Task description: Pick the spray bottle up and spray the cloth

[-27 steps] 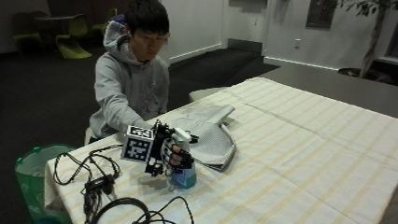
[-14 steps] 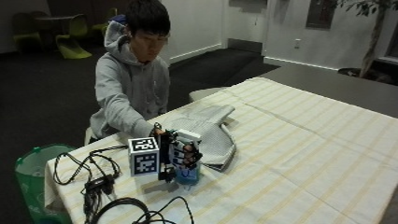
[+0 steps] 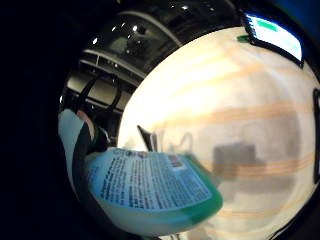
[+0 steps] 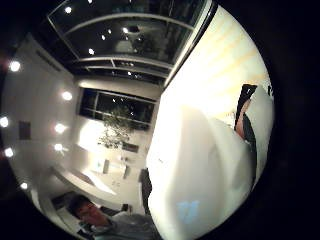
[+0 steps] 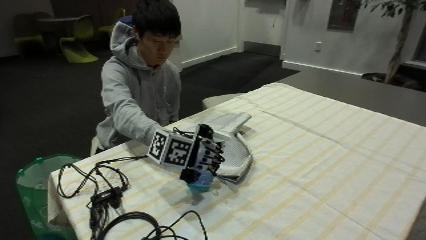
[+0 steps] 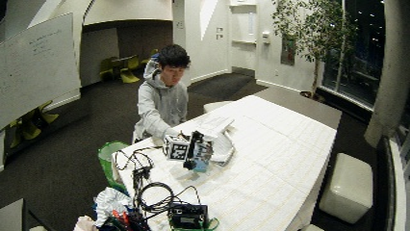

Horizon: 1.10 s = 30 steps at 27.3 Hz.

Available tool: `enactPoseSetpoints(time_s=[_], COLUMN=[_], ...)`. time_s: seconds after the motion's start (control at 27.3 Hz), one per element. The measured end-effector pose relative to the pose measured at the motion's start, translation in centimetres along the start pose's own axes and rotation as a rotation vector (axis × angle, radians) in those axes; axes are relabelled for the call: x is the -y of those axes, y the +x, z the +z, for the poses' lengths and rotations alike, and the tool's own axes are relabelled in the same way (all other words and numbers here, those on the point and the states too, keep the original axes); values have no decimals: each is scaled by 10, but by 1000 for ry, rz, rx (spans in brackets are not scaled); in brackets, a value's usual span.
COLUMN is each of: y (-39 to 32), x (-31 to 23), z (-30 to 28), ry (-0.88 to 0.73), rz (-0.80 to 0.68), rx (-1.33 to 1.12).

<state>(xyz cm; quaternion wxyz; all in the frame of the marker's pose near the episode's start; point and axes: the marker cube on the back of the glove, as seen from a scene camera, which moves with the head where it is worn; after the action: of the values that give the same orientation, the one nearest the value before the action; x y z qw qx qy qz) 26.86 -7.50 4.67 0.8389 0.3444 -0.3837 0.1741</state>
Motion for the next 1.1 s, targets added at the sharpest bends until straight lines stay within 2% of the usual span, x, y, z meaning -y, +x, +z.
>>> enactPoseSetpoints(time_s=[0.22,0.66,1.1], y=[-48,-151,-122], x=[-7,-39,-80], z=[-6,-31,11], ry=[-262,-456,-609], rz=[-84,-209,-180], rx=[-234,-595,-712])
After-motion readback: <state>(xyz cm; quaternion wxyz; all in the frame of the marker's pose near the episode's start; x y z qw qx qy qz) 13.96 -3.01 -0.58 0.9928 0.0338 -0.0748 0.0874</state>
